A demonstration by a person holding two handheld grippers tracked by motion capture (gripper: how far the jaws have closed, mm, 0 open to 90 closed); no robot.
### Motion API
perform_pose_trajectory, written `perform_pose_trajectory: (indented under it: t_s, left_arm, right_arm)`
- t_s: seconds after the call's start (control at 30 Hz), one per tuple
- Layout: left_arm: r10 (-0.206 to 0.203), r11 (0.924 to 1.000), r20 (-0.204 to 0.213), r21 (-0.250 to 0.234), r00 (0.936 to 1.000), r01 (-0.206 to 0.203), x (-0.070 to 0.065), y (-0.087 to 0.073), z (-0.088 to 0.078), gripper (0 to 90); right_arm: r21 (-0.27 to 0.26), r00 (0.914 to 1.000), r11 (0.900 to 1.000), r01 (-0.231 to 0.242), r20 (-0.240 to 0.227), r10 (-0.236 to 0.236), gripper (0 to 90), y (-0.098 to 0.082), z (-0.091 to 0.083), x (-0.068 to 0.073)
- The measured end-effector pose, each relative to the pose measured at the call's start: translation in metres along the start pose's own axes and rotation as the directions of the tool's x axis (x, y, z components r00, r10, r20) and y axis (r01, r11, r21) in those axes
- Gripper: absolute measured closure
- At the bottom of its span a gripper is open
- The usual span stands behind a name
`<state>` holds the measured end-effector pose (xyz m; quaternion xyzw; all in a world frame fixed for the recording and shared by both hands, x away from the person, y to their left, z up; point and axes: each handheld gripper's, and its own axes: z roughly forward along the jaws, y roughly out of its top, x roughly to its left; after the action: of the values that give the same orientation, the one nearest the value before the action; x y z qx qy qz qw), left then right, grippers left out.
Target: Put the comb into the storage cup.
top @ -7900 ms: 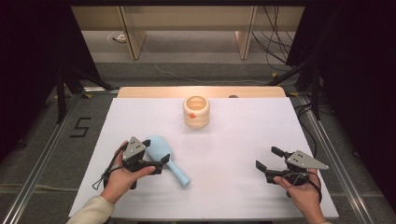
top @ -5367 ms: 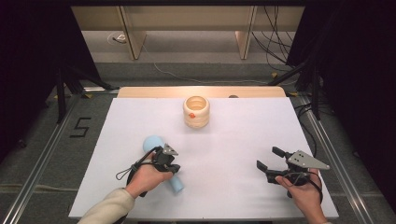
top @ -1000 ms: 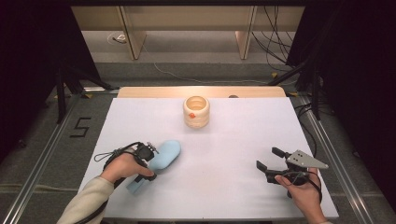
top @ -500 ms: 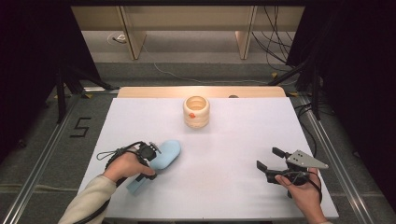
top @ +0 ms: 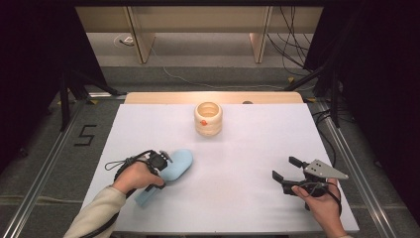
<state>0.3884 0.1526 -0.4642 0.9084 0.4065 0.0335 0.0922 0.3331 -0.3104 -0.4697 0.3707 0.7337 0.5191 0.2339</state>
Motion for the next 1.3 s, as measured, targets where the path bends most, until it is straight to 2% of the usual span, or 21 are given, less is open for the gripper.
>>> perform_pose_trajectory:
  t_s: [0.57,0.73,1.03,1.3]
  left_arm:
    - [0.009,0.9993,-0.011,-0.037,0.9999,-0.01,-0.0013,-0.0027,-0.0004,69.5]
    - [0.029,0.9982,-0.01,-0.053,0.9995,-0.029,-0.0006,-0.004,-0.0006,69.5]
    - [0.053,0.9944,-0.031,-0.09,0.9981,-0.056,-0.0032,-0.0053,-0.0028,69.5]
    - [0.078,0.9916,-0.04,-0.1,0.9962,-0.081,-0.0076,-0.0048,-0.0055,69.6]
  right_arm:
    - [-0.001,1.0,1.0,-0.003,0.002,0.003,16.1,0.0001,-0.0003,-0.0003]
    - [-0.003,1.0,1.0,-0.003,0.001,0.003,16.1,0.0002,-0.0004,-0.0002]
    - [-0.005,1.0,1.0,-0.004,0.001,0.005,16.1,0.0003,-0.0005,-0.0003]
    - [-0.005,1.0,1.0,-0.006,0.001,0.006,16.1,0.0002,-0.0005,-0.0004]
